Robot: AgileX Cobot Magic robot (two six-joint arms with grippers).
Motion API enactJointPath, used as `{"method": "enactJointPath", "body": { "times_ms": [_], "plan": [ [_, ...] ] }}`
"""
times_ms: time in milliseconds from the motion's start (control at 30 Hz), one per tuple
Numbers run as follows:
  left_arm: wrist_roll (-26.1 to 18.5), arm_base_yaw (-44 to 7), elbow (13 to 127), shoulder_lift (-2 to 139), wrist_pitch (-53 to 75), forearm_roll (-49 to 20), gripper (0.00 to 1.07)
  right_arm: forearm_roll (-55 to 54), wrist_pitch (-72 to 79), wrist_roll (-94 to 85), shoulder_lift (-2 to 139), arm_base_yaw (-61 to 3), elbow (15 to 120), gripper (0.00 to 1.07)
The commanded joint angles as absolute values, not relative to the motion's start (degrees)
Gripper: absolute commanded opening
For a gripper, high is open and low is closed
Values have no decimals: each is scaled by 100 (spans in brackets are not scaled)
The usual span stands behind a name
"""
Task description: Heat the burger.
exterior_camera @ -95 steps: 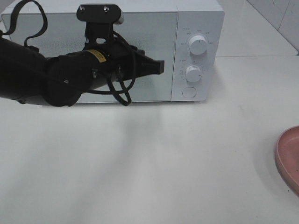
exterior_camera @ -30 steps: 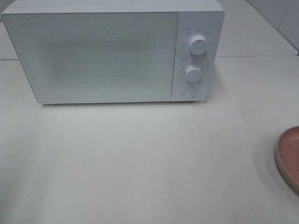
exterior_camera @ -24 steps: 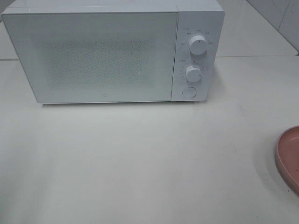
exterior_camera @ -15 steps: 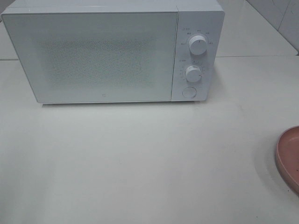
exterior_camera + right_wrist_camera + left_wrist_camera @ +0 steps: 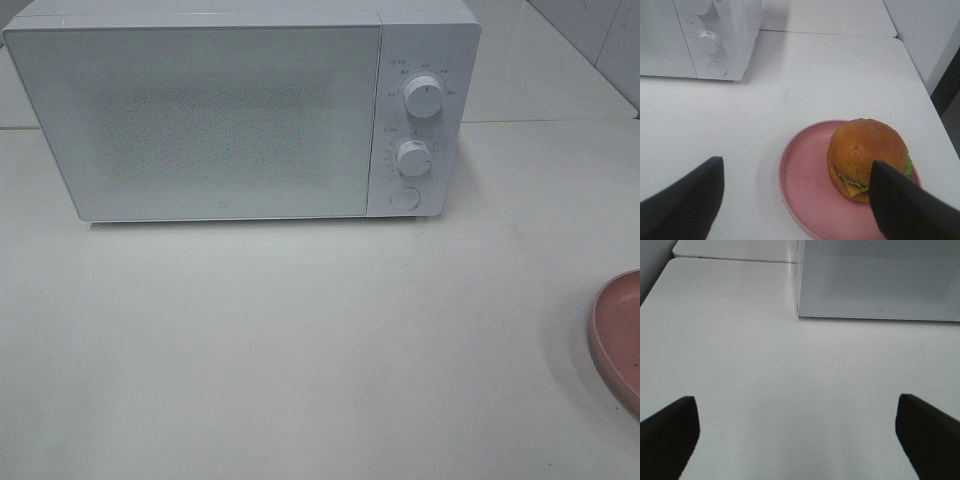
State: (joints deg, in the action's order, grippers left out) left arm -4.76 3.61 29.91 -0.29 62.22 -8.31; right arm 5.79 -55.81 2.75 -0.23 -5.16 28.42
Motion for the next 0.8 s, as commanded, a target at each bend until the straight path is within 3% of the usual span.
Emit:
{"method": "enactJointPath", "body": {
  "times_ms": [33, 800],
  "plan": [
    [-458, 390, 2974, -155, 6154, -877, 100, 556, -5500, 218, -166, -481, 2830, 75],
    [-458, 390, 2974, -155, 6154, -882, 100, 556, -5500, 218, -166, -481, 2830, 75]
  ]
}}
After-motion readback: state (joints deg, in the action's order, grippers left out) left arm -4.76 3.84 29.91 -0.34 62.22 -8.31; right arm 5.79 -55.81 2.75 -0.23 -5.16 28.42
